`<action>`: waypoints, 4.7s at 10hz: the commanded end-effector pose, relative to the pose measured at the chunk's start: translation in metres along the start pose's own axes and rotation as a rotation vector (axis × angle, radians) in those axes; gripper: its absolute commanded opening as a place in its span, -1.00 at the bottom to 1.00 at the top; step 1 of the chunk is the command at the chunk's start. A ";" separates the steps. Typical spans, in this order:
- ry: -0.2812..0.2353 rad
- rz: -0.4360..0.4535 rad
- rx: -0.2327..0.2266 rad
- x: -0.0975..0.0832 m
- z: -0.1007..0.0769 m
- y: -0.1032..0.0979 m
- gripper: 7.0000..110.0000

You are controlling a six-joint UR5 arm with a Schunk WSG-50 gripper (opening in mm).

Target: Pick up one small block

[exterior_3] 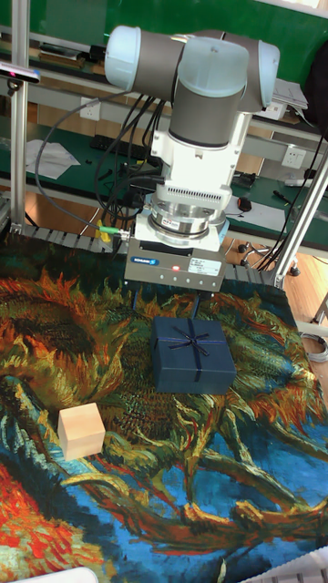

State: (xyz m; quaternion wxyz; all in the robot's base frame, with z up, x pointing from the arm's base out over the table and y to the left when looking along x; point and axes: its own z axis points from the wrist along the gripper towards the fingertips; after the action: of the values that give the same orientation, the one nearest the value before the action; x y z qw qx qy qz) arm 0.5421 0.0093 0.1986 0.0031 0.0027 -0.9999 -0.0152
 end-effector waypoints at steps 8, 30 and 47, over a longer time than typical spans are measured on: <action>-0.001 0.005 -0.021 0.000 -0.001 0.005 -1.00; 0.003 0.002 -0.007 0.001 0.002 0.004 -1.00; 0.106 -0.004 -0.014 0.027 -0.001 0.005 -1.00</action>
State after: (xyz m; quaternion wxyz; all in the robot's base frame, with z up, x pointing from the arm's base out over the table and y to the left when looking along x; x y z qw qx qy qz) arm 0.5166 0.0071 0.1986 0.0538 0.0052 -0.9985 -0.0070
